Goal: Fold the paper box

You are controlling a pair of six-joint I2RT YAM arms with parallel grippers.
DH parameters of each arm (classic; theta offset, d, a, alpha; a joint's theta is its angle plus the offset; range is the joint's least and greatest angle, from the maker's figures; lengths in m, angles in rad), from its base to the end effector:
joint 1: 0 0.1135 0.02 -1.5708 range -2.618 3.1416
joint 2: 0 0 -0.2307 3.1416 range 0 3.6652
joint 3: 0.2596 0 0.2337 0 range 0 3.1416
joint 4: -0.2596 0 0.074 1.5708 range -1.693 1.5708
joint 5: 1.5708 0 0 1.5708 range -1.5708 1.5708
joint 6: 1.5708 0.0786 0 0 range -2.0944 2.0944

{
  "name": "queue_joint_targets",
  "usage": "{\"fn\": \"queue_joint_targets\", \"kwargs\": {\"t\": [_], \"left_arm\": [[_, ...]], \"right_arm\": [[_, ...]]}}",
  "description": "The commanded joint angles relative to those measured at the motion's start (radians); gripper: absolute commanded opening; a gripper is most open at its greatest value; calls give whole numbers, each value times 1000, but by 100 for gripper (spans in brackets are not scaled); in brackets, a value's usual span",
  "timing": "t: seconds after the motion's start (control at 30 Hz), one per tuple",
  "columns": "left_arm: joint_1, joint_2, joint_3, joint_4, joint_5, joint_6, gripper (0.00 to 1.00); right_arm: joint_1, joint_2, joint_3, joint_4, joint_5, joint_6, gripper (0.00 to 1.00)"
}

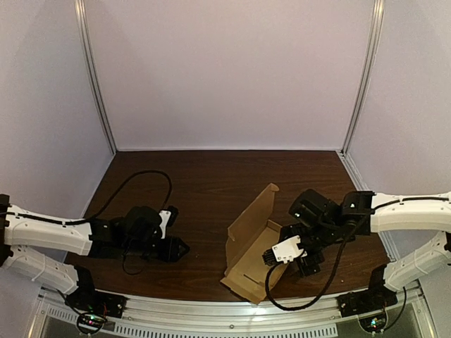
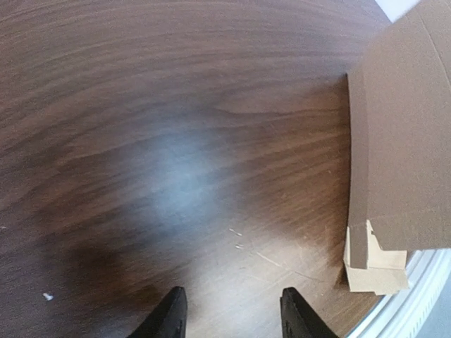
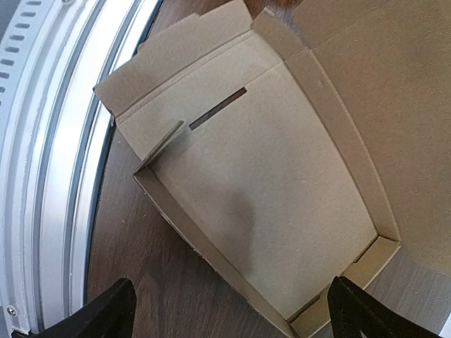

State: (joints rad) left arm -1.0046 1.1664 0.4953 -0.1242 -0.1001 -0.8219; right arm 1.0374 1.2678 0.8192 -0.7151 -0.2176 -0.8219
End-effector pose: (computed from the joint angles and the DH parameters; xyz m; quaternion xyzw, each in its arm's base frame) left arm 0.1407 -0.2068 0.1234 0.0655 0.9225 -0.2706 0.2675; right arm 0.1076 0.2156 0.1514 -0.7933 0.5647 0.1273 0.1884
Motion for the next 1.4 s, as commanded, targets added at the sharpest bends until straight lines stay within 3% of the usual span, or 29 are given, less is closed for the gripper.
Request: {"fn": "queue_joint_targets", "kwargs": {"t": [0.0, 0.13, 0.33, 0.43, 0.7, 0.87, 1.37], "left_arm": [[-31, 73, -17, 221, 85, 95, 46], [-40, 195, 21, 325, 183, 180, 43], [-42, 385, 27, 550, 304, 135, 39], [-42, 445, 24, 635, 341, 117, 38], [-44, 590, 24, 806, 423, 97, 36], [-54, 689, 41, 953, 516, 76, 35], [-79, 684, 30, 868, 545, 121, 32]], "right_arm": [[6, -28, 51, -88, -13, -20, 94], [3, -5, 64, -35, 71, -12, 80], [1, 85, 73, 137, 153, 30, 28], [0, 180, 89, 186, 173, 14, 17], [-30, 373, 61, 359, 278, -25, 6], [-30, 449, 55, 379, 290, -27, 5], [-30, 470, 38, 369, 258, 5, 6]]}}
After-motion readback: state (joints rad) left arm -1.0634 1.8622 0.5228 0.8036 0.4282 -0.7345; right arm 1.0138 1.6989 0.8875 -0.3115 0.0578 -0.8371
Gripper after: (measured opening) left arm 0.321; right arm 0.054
